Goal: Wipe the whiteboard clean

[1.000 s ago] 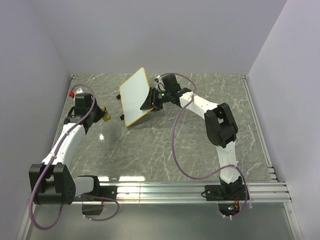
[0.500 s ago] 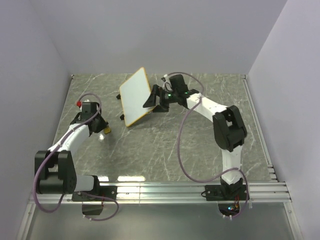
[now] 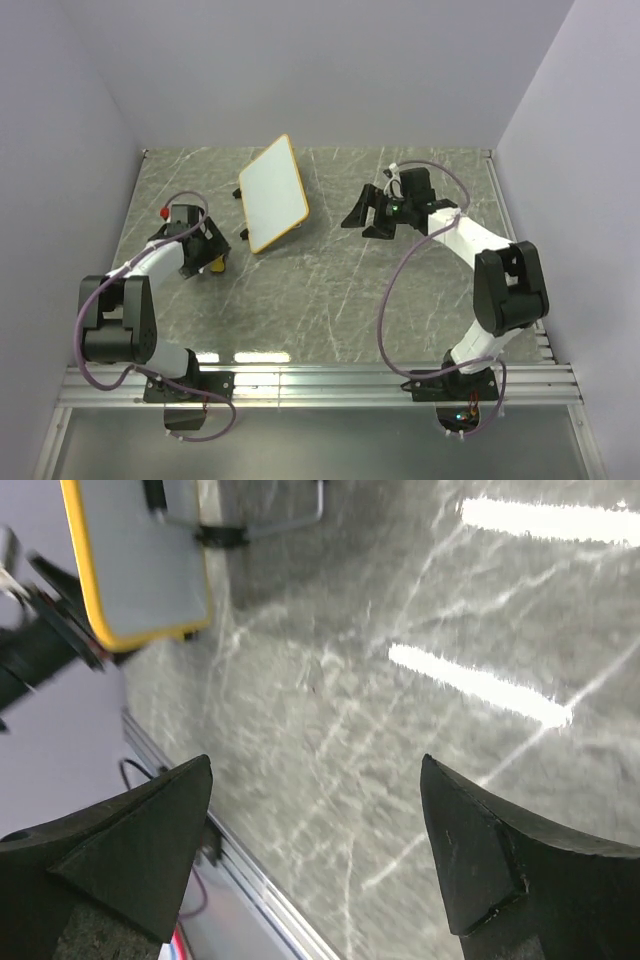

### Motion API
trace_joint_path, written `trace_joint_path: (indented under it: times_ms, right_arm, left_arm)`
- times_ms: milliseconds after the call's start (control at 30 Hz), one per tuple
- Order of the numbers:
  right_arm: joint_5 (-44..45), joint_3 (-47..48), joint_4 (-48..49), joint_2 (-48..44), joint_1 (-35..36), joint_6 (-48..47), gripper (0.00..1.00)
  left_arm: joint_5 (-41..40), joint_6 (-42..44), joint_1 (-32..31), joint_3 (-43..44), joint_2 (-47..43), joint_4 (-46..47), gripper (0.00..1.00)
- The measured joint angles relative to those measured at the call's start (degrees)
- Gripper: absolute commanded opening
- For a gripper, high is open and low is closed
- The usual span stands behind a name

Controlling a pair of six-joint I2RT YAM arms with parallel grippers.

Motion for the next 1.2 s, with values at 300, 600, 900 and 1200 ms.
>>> trace_joint_path:
  times_ms: [300,600,900,1200]
  right_arm:
    - [8.22,-1.84,-8.33,-13.20,0.39,-5.29,0.85]
    - [29.53,-0.20,-13.40,-31.04,1.03,-5.09,0.92]
    - [39.23,2.86,-11.93,-35.56,0.92,-2.64,1.00]
    - [39.21,2.82,-11.26,-35.32,1.73,-3.08,0.97]
  left_arm:
    - [2.69,3.02,0.04,6.21,-8.90,-4.22,0.99]
    - [5.57,5.01,0.04,5.44,-26.64,-5.49,0.99]
    - [5.42,5.99,-0.07,3.04,-28.26,-9.79,0.99]
    - [4.37,5.97,-1.62,2.97,-30.58,-10.05,0.99]
